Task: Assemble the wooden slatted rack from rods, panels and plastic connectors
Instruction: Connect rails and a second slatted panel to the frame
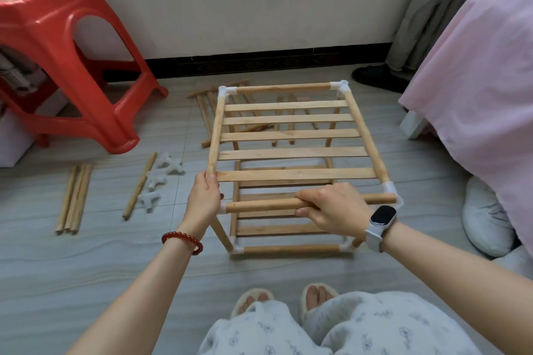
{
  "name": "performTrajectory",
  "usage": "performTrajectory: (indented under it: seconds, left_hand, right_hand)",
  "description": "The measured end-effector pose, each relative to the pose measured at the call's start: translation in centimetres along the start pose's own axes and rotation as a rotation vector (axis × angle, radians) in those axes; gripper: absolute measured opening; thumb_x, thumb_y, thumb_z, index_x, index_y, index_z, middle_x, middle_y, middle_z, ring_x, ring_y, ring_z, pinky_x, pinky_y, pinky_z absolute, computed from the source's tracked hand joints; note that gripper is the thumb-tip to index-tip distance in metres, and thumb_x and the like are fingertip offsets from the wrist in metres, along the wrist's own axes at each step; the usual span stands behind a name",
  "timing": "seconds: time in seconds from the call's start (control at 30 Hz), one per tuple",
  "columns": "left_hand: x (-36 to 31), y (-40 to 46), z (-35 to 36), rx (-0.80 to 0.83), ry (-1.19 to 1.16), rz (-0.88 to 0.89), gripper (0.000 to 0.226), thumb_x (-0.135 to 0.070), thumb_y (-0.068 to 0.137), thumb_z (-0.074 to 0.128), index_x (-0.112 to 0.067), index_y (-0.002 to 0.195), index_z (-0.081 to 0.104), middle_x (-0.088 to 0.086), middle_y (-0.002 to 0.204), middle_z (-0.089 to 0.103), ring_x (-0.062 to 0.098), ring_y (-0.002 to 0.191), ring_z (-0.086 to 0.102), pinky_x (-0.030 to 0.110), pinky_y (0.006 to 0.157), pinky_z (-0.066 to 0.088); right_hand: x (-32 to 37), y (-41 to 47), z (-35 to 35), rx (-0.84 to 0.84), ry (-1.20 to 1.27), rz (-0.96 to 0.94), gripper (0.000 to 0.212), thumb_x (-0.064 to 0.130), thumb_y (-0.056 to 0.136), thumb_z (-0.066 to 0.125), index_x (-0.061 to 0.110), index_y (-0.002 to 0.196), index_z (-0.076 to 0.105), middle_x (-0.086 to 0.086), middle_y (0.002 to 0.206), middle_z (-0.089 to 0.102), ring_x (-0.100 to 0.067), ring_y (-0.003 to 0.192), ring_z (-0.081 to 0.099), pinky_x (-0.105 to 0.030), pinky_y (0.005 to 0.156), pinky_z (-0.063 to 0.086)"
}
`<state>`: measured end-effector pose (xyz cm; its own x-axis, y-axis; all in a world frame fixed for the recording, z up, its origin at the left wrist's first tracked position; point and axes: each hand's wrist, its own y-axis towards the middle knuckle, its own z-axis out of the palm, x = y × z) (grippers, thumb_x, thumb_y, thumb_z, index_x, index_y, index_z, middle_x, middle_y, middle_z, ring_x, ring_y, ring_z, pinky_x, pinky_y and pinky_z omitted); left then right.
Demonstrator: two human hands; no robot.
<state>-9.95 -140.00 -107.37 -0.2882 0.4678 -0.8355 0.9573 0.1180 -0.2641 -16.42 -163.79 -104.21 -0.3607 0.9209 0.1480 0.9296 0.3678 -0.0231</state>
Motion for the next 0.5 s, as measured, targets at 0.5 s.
performTrajectory:
  seconds: [0.5]
  left_hand:
    - [-10.7,-2.3,11.4,0.275,0.872,1.019,0.063,-0.026,0.093,0.051,-0.031,0.147,0.019,-0.001,0.155,0.017,0.02,0.143,0.011,0.045,0.116,0.012]
  right_hand:
    - [-9.0,-8.0,0.9,-0.245,1.342,1.027,0.031,0.037,0.097,0.042,0.015,0.096,0.064,-0.003,0.089,0.065,-0.017,0.086,0.058,-0.032,0.076,0.044]
